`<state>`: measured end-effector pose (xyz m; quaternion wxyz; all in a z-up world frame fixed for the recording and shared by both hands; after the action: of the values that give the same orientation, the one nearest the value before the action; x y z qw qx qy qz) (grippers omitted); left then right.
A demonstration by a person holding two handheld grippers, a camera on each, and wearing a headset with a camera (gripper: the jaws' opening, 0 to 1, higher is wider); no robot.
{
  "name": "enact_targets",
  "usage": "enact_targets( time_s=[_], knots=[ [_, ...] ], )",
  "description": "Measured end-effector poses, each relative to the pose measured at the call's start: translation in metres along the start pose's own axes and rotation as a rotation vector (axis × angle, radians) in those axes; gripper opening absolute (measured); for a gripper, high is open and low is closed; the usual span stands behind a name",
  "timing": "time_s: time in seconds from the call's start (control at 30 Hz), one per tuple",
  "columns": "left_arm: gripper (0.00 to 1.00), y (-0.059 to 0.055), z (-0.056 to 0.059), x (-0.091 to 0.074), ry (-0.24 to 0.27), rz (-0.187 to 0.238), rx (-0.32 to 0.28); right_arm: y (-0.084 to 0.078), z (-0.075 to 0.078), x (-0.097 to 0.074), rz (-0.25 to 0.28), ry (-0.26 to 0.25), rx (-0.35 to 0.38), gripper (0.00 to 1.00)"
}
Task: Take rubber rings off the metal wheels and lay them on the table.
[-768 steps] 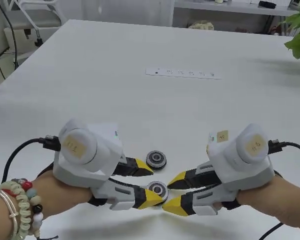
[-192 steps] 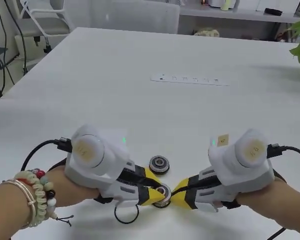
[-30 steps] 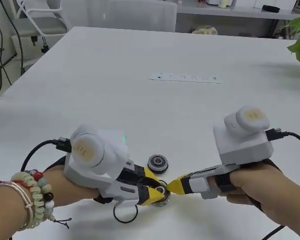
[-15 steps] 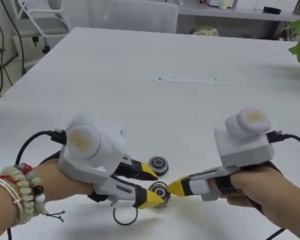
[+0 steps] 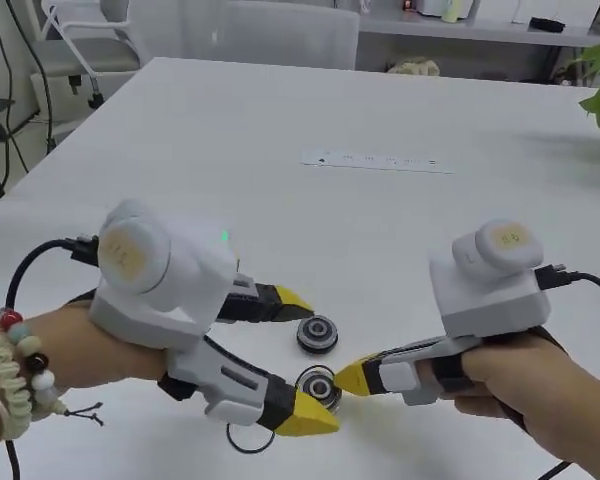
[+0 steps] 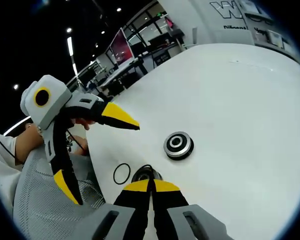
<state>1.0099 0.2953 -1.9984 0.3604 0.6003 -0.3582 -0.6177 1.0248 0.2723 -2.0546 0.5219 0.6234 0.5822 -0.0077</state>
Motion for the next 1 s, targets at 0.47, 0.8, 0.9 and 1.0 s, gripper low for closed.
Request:
enact_targets(
  time_s=[0.47, 0.8, 0.9, 1.0],
  knots=[
    [0.81, 0.029, 0.01, -0.036, 0.023, 0.032, 0.045, 0.002, -0.001, 0.0, 0.006, 0.005, -0.01, 0.0],
    [0.86, 0.019, 0.013, -0.067, 0.111, 0.021, 0.028, 0.006, -0.004, 0.0, 0.016, 0.017, -0.016, 0.0],
    [0.86, 0.016, 0.016, -0.074, 0.134, 0.022, 0.029, 0.008, -0.005, -0.001, 0.023, 0.021, -0.015, 0.0],
    [0.86, 0.011, 0.017, -0.082, 0.168, 0.019, 0.005, 0.01, -0.007, -0.001, 0.029, 0.025, -0.017, 0.0]
  ],
)
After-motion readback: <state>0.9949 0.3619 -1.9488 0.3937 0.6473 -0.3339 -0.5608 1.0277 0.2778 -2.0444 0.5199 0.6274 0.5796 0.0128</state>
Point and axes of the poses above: the centre of the closed fingertips' face, and the gripper's own axes: x roughly forward along the fingers, z roughly to its right, y roughly out of its top, the point moved 1 cm from there along -x, roughly backward along the fingers, and after that the axes turned 2 degrees about -x, right-handed, at the moved point
